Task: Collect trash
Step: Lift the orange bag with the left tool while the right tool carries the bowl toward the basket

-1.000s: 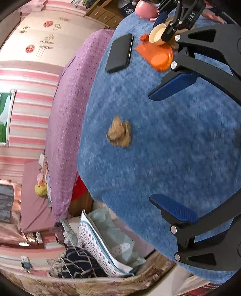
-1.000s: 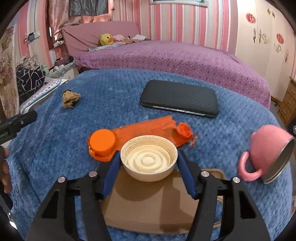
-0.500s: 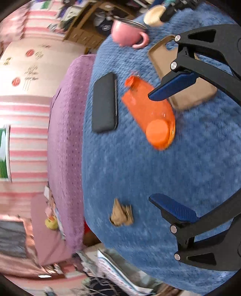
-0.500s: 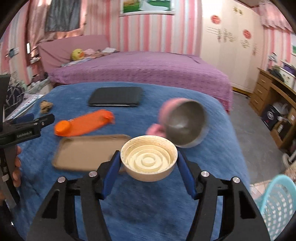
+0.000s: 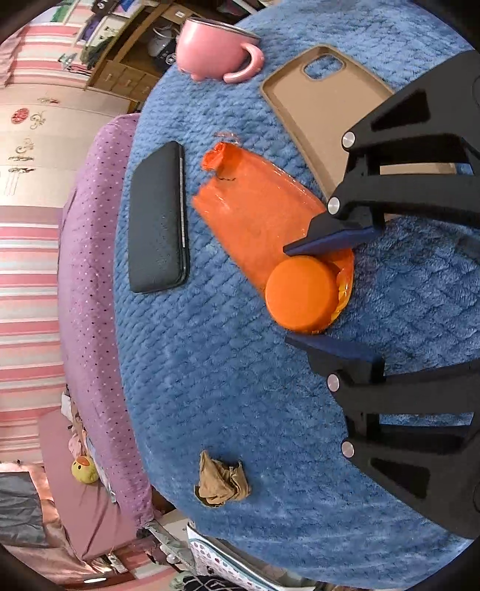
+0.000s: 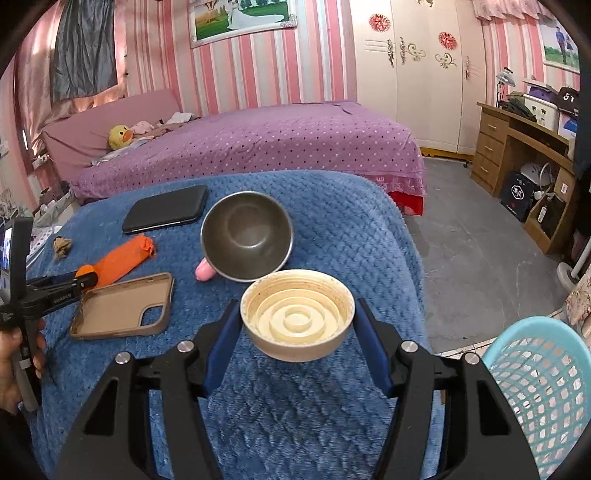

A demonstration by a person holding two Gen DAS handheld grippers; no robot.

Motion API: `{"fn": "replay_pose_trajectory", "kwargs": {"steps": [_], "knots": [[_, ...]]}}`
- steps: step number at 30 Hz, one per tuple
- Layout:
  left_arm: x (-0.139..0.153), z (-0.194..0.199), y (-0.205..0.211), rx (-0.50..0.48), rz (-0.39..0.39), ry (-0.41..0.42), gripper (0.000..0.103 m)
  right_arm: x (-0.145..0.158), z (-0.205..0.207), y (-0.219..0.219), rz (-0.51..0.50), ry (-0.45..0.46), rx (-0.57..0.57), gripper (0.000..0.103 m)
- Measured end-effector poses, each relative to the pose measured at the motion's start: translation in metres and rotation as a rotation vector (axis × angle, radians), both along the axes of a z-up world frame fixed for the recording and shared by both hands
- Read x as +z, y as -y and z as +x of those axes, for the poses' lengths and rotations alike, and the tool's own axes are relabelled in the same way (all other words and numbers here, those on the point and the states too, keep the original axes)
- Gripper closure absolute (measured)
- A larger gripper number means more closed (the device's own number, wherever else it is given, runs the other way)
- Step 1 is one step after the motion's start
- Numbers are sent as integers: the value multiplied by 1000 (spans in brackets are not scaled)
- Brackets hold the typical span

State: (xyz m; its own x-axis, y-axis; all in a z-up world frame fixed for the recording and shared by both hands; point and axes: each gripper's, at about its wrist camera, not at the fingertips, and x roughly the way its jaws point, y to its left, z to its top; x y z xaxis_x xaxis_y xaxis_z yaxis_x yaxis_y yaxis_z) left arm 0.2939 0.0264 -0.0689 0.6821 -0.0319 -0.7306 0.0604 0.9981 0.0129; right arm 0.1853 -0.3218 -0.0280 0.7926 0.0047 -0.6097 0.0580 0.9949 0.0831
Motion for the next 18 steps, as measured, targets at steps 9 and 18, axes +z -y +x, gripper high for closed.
{"fn": "replay_pose_trajectory", "kwargs": {"steps": [9,18], "knots": [[34,-36,1,-23,-60,152,63,4,-11,8,-17,13,-2,42],[40,-65,4,-136,-144,108,62,11,-19,12,-34,22,5,42]]}}
